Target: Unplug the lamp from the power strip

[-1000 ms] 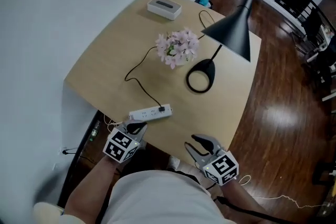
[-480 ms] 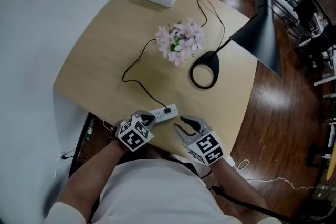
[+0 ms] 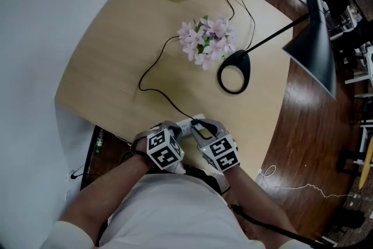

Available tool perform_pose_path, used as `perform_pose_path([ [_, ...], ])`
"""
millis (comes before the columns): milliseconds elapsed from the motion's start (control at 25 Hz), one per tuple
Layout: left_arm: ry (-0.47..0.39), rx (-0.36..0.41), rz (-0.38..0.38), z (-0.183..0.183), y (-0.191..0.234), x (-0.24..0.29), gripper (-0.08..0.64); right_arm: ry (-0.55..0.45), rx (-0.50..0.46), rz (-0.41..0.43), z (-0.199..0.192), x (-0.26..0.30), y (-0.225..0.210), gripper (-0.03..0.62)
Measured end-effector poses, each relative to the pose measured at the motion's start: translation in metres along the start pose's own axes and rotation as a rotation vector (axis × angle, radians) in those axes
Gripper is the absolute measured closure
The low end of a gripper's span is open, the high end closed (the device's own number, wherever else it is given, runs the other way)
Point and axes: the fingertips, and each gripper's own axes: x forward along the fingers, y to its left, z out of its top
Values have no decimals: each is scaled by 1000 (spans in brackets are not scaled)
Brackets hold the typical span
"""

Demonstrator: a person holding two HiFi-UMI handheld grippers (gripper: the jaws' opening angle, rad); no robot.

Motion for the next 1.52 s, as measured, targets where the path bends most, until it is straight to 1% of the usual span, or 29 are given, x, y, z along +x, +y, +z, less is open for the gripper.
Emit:
perform_pose_path([
  [40,5,5,-9,0,0,0,560,0,7,-17,0,1,-2,478],
  [120,16,14,-21,0,-1,1,560,-2,18,-46,0,2,-6,526],
  [280,28,19,-48,-1,0,3,560,11,10,-88,-1,4,-8,525],
  [360,27,26,-60,-2,-1,2,560,22,27,-108,-3,7,-8,511],
  [480,27,51,-58,-2,-1,3,560,37,35,-127,-4,12,-8,509],
  [600,30,55,-59,-2,-2,3,560,45,25,-146,-4,16,-10,505],
  [840,57,53,-71,-3,-2,4,560,51,26,-162,-4,14,-10,509],
  [1040,78,77,-46,-3,-2,5,560,53,30,-171,-3,12,-10,523],
  [1280,119,75,-73,-1,-4,7,560,72,37,-166,-5,9,-10,526],
  [1400,131,112,-33,-1,-3,7,560,75,44,-169,-5,8,-9,526],
  [1480,133,120,-17,-1,-3,7,560,40,30,-169,6,2,-8,526],
  [1520,136,119,-20,-2,-3,7,560,2,7,-171,20,-4,-6,526],
])
